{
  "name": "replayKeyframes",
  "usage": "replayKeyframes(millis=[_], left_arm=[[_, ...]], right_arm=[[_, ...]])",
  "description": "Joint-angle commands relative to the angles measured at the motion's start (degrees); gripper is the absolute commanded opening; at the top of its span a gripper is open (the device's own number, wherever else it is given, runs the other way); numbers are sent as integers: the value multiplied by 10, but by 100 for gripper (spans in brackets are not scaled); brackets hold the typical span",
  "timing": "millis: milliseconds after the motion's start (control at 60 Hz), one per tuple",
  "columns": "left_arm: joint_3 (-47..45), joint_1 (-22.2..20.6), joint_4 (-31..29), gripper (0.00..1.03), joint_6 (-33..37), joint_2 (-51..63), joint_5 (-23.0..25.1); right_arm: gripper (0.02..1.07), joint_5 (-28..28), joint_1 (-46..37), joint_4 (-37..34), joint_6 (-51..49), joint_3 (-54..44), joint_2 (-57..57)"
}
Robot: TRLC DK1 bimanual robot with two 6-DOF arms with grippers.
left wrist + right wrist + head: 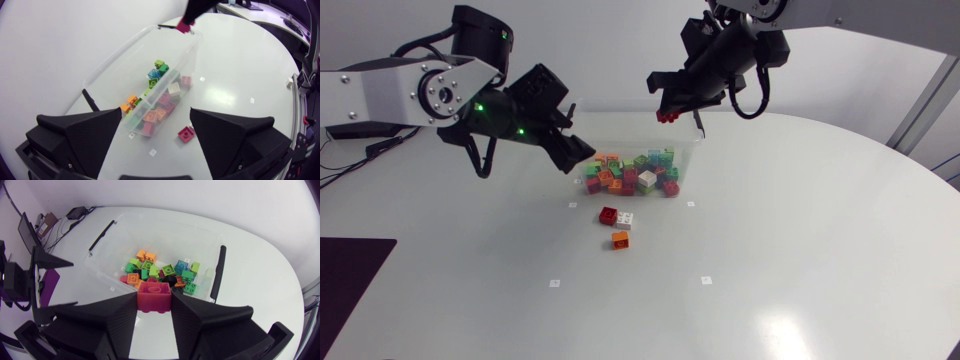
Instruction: Place the duplo bricks in the container
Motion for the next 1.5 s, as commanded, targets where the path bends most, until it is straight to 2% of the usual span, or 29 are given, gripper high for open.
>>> replayKeyframes(millis=[0, 267, 450, 567, 667, 700, 767, 950, 1117, 1283, 1483], left_arm=[[-36, -15, -17, 96, 36, -2, 6], [-70, -53, -25, 96, 25, 54, -27], [-54, -65, -23, 96, -37, 121, -70], [-51, -70, -8, 96, -55, 151, -86], [-55, -68, 6, 96, -35, 162, -86], [-57, -66, 13, 96, -21, 163, -86], [-66, -58, 31, 96, 10, 165, -81], [-83, -29, 68, 96, 103, 181, -31], [-104, -31, 93, 96, 192, 194, -2], [-107, -33, 120, 96, 240, 207, 16], [-82, -29, 138, 96, 259, 241, 32]], right_arm=[[41, -1, -4, 12, -7, 25, 29], [42, -1, -3, 33, -4, 78, 87], [43, 6, -3, 48, -4, 98, 115], [59, 7, -5, 43, -7, 123, 140], [90, 7, -6, 31, -16, 138, 151], [97, 6, -6, 26, -22, 138, 150], [101, 5, -6, 18, -29, 132, 144], [102, -13, -13, 54, -54, 42, 76], [102, -46, -27, 96, -74, -67, -10], [102, -62, -37, 140, -90, -182, -95], [102, -91, -38, 172, -104, -301, -178]])
